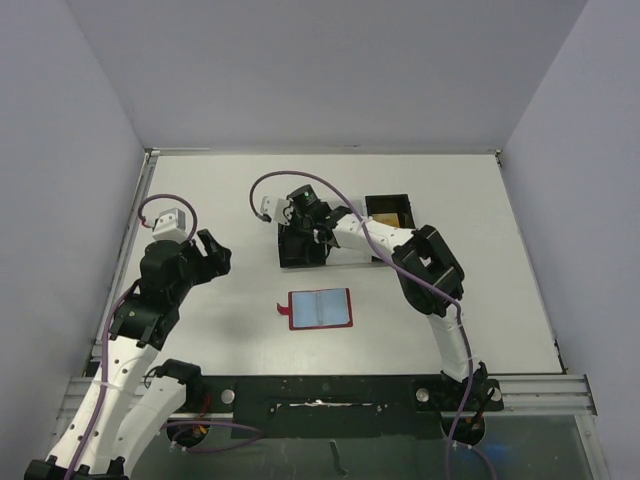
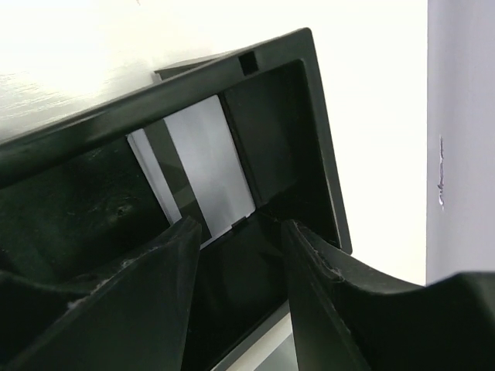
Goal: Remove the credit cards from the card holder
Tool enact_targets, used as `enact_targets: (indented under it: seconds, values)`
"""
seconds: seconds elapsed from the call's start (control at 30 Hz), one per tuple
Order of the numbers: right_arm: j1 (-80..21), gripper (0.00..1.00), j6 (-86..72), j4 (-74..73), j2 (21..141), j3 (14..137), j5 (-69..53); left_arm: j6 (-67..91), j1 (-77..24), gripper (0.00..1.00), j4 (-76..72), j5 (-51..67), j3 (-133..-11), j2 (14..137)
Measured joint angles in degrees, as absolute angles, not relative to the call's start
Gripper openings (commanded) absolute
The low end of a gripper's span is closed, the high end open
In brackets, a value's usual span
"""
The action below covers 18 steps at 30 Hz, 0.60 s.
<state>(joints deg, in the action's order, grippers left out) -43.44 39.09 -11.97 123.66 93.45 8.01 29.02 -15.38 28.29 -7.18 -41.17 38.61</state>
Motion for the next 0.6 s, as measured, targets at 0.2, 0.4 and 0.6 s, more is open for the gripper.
enact_targets:
  seconds: [0.2, 0.4, 0.6]
  values:
    - [-43.16, 0.48, 35.33, -11.84, 123.63, 93.76, 8.58, 28.71, -15.22, 0.70, 28.05, -6.81, -41.17, 38.85]
    - [-43.16, 0.50, 28.27, -8.78, 120.92, 91.68, 9.08, 28.27, -15.16, 0.71, 28.03, -6.59, -41.15, 39.48]
    - [-43.16, 0.54, 20.14, -2.39, 108.40, 80.86, 11.64, 28.18, -14.96, 0.71, 27.46, -6.13, -41.08, 39.90]
